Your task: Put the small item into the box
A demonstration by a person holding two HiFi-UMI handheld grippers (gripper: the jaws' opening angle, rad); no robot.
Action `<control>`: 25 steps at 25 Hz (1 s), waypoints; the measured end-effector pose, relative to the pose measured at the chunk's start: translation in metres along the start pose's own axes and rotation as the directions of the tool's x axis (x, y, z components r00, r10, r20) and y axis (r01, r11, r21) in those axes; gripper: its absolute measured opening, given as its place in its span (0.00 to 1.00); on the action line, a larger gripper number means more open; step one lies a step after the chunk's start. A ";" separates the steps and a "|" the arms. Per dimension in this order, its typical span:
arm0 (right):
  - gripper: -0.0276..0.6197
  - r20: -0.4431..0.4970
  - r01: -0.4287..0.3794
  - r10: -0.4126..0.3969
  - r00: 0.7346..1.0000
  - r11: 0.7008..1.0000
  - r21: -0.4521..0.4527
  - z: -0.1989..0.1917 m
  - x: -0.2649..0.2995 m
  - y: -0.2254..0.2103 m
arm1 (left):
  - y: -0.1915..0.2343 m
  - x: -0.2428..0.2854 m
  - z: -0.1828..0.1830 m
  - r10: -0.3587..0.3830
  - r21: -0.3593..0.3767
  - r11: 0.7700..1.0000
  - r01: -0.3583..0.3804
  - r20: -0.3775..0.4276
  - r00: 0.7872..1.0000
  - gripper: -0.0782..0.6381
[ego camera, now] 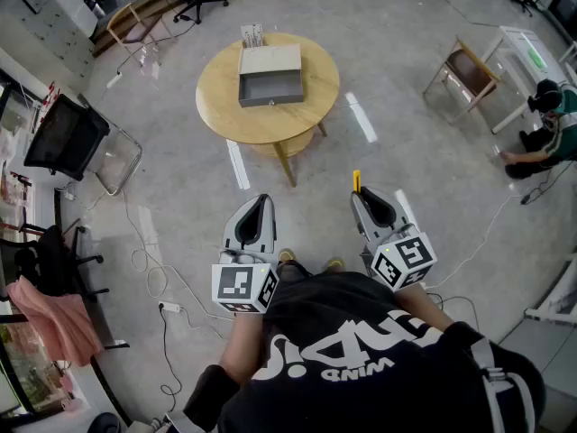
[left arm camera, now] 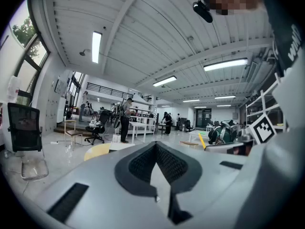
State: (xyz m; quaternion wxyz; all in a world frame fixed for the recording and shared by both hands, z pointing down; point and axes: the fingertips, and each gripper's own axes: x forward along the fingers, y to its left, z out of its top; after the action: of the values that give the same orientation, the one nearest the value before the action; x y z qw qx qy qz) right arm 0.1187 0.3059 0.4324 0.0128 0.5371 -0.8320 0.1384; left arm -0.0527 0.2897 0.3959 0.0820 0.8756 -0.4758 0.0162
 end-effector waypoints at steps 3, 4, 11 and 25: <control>0.13 0.000 -0.006 0.006 1.000 1.000 -0.005 0.002 0.000 0.000 | -0.003 0.002 0.001 0.000 0.005 1.000 0.000 -0.001 1.000 0.12; 0.13 -0.001 -0.009 0.009 1.000 1.000 -0.008 0.001 0.000 0.000 | -0.004 0.003 0.000 0.001 0.006 1.000 0.000 -0.001 1.000 0.12; 0.13 0.020 -0.066 0.065 0.998 0.998 0.005 -0.002 -0.006 -0.005 | -0.014 0.005 -0.015 0.011 0.000 1.000 -0.011 -0.022 1.000 0.12; 0.13 0.015 -0.108 0.108 0.994 0.994 0.001 -0.012 0.001 -0.040 | -0.019 0.028 -0.018 0.066 0.038 0.997 -0.067 0.012 0.998 0.12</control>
State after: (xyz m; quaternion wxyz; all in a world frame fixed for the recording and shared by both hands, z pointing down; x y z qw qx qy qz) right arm 0.1527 0.2928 0.4527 -0.0014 0.4922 -0.8599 0.1356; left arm -0.0206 0.2790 0.4138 0.0623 0.8607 -0.5048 0.0234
